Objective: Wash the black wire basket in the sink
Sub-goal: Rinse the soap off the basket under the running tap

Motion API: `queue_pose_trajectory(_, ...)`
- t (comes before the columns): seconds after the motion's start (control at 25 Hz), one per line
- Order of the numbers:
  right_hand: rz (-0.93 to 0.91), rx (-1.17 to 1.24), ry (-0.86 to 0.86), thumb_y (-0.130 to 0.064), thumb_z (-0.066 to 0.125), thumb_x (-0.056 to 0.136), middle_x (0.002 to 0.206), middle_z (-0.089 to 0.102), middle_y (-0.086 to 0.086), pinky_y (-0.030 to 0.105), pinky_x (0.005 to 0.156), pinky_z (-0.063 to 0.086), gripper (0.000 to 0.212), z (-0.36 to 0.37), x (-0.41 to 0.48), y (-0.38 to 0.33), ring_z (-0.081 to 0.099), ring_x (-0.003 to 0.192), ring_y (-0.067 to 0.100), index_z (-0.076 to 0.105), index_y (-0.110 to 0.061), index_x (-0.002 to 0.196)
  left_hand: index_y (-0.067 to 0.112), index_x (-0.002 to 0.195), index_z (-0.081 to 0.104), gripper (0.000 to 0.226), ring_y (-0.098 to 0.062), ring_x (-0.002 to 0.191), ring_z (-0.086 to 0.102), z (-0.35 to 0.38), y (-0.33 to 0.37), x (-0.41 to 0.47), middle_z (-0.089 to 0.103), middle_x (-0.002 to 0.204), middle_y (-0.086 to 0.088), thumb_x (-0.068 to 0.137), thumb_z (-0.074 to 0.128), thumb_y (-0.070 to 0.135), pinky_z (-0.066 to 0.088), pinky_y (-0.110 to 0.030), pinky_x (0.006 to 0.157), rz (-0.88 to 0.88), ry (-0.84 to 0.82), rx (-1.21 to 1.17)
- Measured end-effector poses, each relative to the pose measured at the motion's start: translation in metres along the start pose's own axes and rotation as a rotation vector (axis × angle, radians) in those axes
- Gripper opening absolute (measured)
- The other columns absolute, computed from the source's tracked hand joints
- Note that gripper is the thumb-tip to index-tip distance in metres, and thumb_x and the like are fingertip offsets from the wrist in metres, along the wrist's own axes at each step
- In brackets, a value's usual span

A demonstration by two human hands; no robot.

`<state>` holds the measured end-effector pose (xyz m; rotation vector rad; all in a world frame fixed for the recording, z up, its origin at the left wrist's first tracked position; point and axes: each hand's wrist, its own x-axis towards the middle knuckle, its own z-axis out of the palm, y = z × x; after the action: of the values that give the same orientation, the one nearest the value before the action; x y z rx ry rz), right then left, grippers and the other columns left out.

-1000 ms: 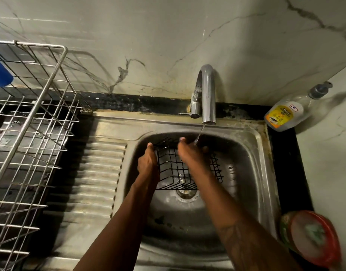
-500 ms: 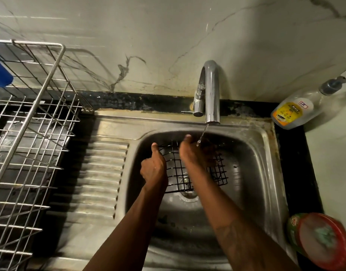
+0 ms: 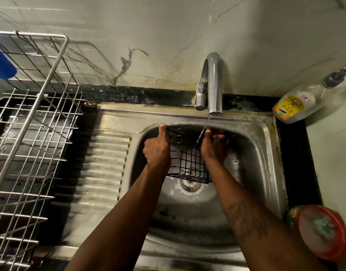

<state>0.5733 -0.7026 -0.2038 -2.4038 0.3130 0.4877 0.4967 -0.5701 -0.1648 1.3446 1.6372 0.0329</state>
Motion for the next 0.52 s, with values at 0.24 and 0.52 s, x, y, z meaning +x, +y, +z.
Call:
queue_pose_trajectory(0.24, -0.152, -0.071, -0.191, -0.063, 0.008, 0.101, 0.169, -0.006, 0.01, 0.056, 0.121, -0.01, 0.076, 0.032, -0.062, -0.054, -0.008, 0.155, 0.027, -0.004, -0.016, 0.161, 0.004, 0.13, 0.062, 0.09, -0.036, 0.115, 0.06, -0.007, 0.002, 0.005, 0.063, 0.129, -0.018, 0.081, 0.054, 0.079, 0.047, -0.039, 0.093, -0.073, 0.012, -0.02)
queue_pose_trajectory(0.52, -0.023, -0.168, -0.166, -0.063, 0.008, 0.101, 0.169, -0.003, 0.012, 0.05, 0.122, -0.005, 0.081, 0.03, -0.033, -0.025, -0.001, 0.155, 0.028, -0.002, -0.009, 0.16, 0.016, 0.133, 0.06, 0.078, -0.036, 0.11, 0.062, -0.012, -0.028, 0.007, 0.063, 0.127, -0.016, 0.084, 0.052, 0.076, 0.051, -0.038, 0.091, -0.175, -0.089, -0.145)
